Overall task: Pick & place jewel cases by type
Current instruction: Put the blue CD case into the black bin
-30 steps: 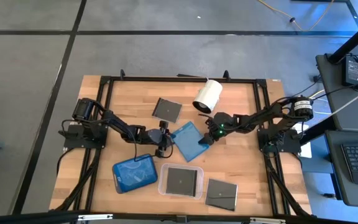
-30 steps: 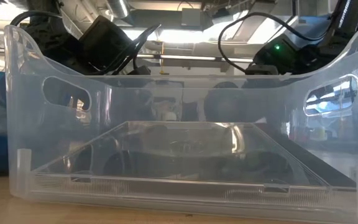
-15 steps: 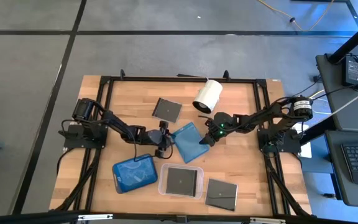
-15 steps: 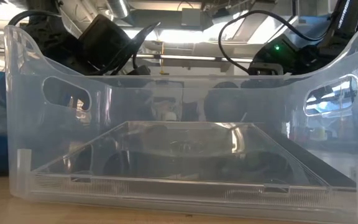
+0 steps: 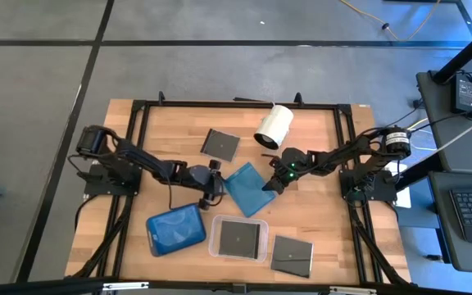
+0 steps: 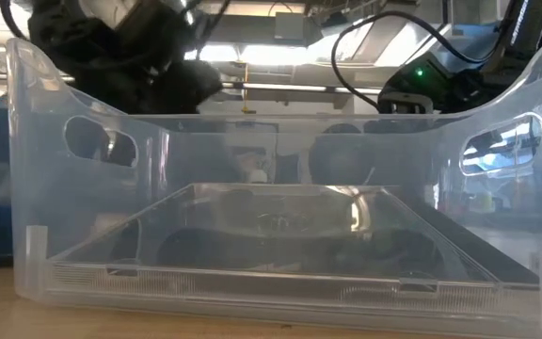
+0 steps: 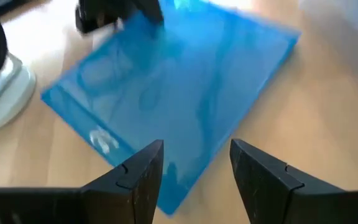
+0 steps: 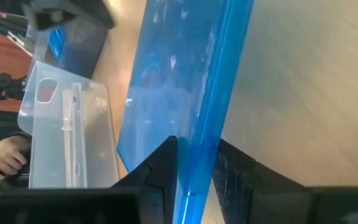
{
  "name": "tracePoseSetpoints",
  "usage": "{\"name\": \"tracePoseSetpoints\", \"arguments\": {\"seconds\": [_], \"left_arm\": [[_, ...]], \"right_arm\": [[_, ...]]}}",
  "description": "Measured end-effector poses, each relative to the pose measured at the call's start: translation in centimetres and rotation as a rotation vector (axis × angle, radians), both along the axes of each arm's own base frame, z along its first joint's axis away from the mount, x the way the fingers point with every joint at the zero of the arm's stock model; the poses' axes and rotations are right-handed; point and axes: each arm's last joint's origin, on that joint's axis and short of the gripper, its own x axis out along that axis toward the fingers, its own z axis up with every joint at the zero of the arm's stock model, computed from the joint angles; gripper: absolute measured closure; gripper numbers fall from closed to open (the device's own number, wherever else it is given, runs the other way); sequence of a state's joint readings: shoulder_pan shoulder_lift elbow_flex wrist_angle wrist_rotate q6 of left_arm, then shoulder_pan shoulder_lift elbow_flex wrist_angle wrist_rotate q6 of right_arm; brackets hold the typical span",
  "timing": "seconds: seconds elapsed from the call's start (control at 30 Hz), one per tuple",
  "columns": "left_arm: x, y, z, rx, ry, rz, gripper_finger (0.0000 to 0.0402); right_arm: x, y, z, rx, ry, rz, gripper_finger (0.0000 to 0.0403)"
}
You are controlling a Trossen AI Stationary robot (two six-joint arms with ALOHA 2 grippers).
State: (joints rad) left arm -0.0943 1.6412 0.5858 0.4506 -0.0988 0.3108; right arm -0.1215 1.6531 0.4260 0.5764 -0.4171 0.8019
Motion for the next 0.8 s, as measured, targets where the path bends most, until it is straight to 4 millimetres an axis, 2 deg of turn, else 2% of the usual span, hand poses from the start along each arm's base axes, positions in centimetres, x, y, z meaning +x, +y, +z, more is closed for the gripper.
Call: {"name": "tracePoseSetpoints", "arguments": {"seconds": [0.13, 0.27, 0.43, 0.6, 0.8], "left_arm": [[-0.3, 0.7, 1.7, -0.101, -0.042, 0.035, 0.0217], [-0.7, 2.1, 3.2, -0.254, -0.081, 0.127, 0.0217], [-1.0, 4.8, 3.9, -0.534, -0.089, 0.222, 0.0217], [-1.2, 7.2, 4.5, -0.756, -0.076, 0.224, 0.0217], [-0.7, 8.8, 5.5, -0.819, -0.066, 0.215, 0.0217]], "right_arm": [[0.2, 0.0, 0.2, -0.03, -0.026, 0.02, 0.0311], [0.9, -0.1, 0.7, -0.08, -0.071, 0.058, 0.0312], [1.6, -0.2, 1.4, -0.14, -0.127, 0.107, 0.0312], [2.4, -0.2, 1.9, -0.19, -0.113, 0.154, 0.0312], [3.5, -0.3, 2.9, -0.246, -0.099, 0.21, 0.0312]]}}
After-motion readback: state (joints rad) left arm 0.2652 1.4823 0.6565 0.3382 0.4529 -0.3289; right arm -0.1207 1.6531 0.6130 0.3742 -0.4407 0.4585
